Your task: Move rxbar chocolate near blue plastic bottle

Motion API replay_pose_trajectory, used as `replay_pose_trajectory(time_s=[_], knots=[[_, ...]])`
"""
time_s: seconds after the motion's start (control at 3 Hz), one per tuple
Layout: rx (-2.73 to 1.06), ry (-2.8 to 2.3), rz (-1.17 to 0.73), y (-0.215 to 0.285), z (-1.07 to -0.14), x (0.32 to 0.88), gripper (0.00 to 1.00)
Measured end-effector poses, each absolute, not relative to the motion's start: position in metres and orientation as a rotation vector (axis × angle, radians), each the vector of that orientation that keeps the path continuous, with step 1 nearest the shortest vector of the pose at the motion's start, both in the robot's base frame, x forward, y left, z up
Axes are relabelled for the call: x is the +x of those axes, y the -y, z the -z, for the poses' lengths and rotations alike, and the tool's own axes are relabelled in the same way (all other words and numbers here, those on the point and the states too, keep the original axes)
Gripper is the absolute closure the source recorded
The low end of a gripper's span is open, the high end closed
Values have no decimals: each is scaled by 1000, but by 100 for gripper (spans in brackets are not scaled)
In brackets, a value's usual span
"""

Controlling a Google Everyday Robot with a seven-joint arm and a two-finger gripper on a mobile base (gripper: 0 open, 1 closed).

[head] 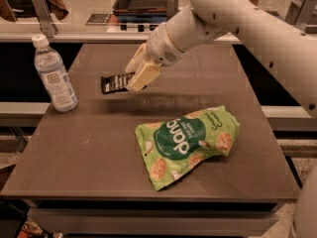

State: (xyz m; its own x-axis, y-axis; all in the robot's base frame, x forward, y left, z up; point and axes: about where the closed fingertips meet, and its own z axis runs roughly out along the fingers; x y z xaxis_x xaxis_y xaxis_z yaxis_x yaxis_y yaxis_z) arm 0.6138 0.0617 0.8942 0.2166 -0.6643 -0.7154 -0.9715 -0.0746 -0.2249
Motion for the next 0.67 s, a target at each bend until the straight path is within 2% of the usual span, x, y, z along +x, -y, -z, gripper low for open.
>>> replay_pose_trajectory(time_s=[0.67], knots=[[-1834, -1645, -702, -109, -861, 609, 100]])
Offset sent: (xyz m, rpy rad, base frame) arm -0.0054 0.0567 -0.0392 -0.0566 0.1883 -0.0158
